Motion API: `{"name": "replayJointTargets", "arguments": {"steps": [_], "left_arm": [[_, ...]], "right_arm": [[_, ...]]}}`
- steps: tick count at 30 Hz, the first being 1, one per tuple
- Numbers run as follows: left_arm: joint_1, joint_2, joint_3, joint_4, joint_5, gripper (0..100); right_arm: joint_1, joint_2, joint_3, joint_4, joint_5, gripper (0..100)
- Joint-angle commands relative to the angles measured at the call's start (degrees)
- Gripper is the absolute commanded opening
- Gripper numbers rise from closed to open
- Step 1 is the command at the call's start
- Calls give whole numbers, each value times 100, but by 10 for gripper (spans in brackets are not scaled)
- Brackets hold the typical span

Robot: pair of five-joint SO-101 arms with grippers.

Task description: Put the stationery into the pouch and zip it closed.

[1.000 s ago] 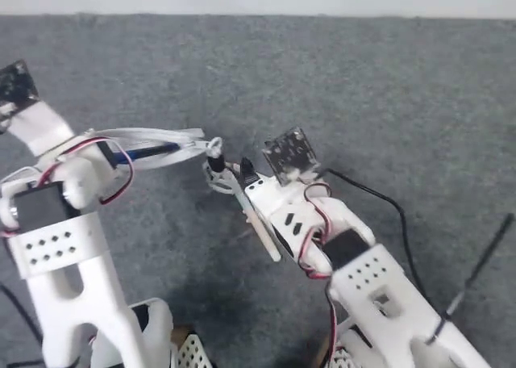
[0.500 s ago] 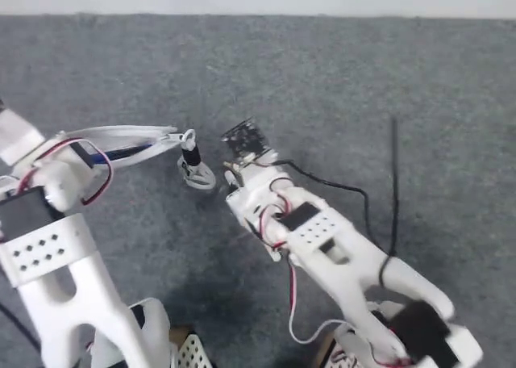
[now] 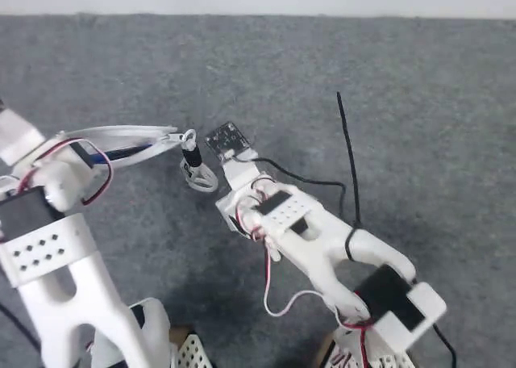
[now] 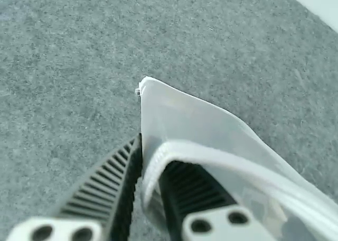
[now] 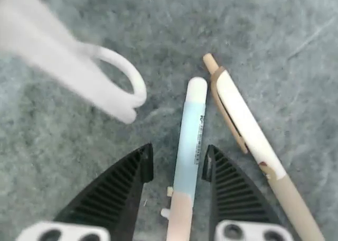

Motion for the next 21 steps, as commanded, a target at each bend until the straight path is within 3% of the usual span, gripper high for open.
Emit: {"name": "replayJointTargets", "arguments": {"steps": [1,10,15,21], "left_arm": [[-26,-141,-110,-202,70,13],[-26,-141,-110,-202,70,13],[-26,-141,-110,-193,62,13],[-26,-141,-110,-193,62,13]], "right_arm": [[4,251,-1108,1138,-422,144],[48,1130,-1741,1464,-519,141],[57,1226,-1855,1508,-501,0],[198,1200,-1943,1622,-501,6]]}}
